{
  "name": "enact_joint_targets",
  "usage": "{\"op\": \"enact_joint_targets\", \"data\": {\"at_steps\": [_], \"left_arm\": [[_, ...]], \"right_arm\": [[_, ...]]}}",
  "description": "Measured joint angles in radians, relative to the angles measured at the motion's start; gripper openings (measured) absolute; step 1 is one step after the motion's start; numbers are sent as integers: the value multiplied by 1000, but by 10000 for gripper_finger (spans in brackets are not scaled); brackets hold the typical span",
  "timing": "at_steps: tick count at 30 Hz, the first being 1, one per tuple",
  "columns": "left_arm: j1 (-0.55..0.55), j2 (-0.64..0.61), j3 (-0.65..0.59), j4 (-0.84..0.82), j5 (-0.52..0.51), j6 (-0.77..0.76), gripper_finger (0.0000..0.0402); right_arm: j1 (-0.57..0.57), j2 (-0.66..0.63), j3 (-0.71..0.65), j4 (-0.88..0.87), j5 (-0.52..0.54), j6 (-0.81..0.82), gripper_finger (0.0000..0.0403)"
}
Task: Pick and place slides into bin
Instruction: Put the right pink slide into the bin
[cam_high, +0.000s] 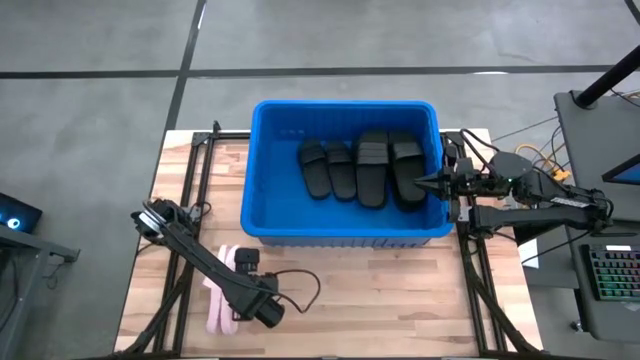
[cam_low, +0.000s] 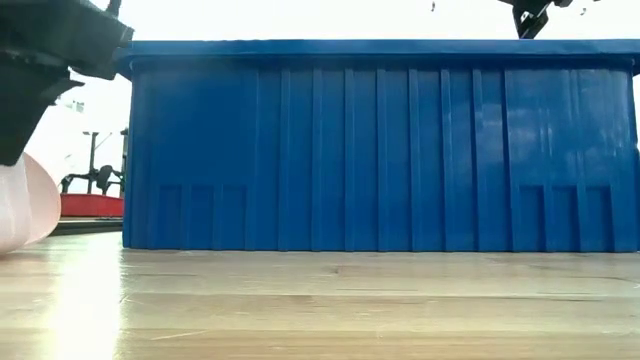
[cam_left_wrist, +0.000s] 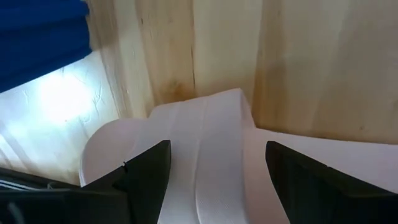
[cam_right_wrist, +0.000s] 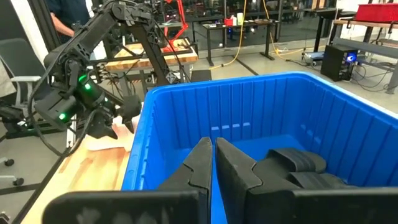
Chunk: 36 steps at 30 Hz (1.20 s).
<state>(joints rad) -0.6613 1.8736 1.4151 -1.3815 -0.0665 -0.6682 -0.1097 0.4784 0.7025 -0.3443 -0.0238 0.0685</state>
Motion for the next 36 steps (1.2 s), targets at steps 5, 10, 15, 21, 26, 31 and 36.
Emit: {"op": "enact_joint_targets", "data": {"at_steps": [5,10,15,21,26,31,36], "left_arm": [[0,0,-54,16,-20,0,247],[8,0,-97,20,-45,1,247],[14,0,-113,39,-52,3,247],[18,0,-113,67,-65,5,230],[20,0,-113,94,-66,4,173],[20,0,-113,98,-65,4,89],[20,0,-102,98,-62,52,11]], "right_arm": [[0,1,0,0,0,-2,13],[0,1,0,0,0,-2,13],[0,1,0,0,0,-1,13],[0,1,0,1,0,1,13],[0,1,0,2,0,1,13],[0,1,0,2,0,0,13],[0,1,0,2,0,1,13]]}}
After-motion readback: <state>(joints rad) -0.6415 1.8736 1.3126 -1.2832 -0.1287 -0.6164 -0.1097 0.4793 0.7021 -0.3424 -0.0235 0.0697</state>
